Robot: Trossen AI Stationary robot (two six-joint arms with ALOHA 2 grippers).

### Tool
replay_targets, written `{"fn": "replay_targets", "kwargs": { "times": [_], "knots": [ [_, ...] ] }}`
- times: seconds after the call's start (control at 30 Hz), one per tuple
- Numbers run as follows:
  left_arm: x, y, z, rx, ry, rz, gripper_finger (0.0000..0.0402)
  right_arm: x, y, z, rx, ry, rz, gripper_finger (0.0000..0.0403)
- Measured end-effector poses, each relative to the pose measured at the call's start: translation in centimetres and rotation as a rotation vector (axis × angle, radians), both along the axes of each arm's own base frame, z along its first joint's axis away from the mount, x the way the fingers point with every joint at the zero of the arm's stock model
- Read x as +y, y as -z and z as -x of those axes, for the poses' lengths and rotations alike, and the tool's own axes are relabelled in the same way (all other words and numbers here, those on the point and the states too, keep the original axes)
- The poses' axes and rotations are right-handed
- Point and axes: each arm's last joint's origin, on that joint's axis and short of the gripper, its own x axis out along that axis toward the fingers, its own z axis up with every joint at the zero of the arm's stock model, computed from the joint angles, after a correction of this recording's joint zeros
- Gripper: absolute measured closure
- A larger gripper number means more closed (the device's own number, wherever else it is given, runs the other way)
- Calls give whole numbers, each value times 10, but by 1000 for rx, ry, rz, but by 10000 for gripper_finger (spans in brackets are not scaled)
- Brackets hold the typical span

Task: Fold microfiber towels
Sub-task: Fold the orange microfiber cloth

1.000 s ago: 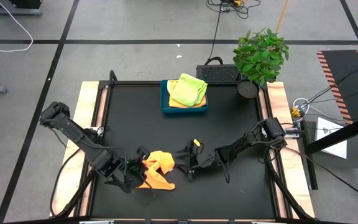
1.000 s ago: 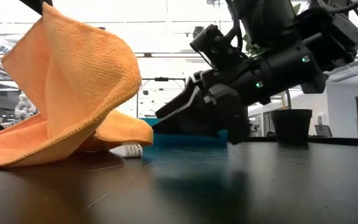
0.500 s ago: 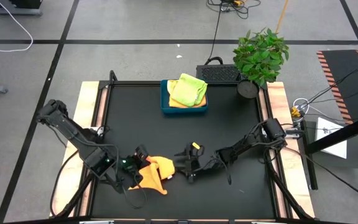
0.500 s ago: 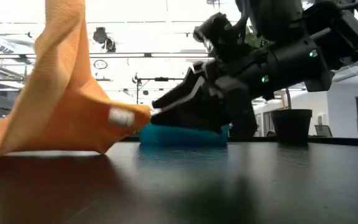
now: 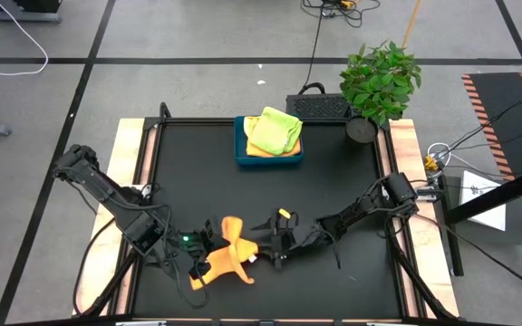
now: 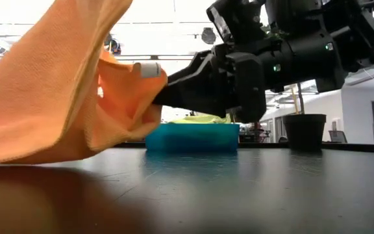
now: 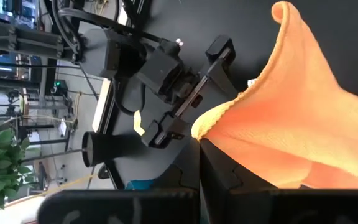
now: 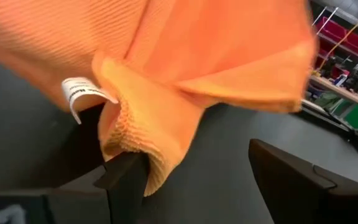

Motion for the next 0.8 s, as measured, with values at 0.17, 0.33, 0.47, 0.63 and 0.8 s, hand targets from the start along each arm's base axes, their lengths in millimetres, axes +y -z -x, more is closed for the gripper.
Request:
{"fn": "replay_targets", "kwargs": {
  "times": [0.17,0.33,0.47,0.63,0.8],
  "knots": [
    [2,0,-2,15,2,40,398,0,-1,0,-15,0,-6,140],
    [2,1,-2,22,-4,75,398,0,-2,0,-20,2,-12,145],
    [0,1,-1,31,10,91,397,0,-3,-1,-28,1,-10,179],
    [-5,1,2,44,44,97,397,0,-3,-1,-29,0,-1,258],
    [-12,1,8,46,68,103,399,1,-4,0,-29,-2,3,355]
  ]
}}
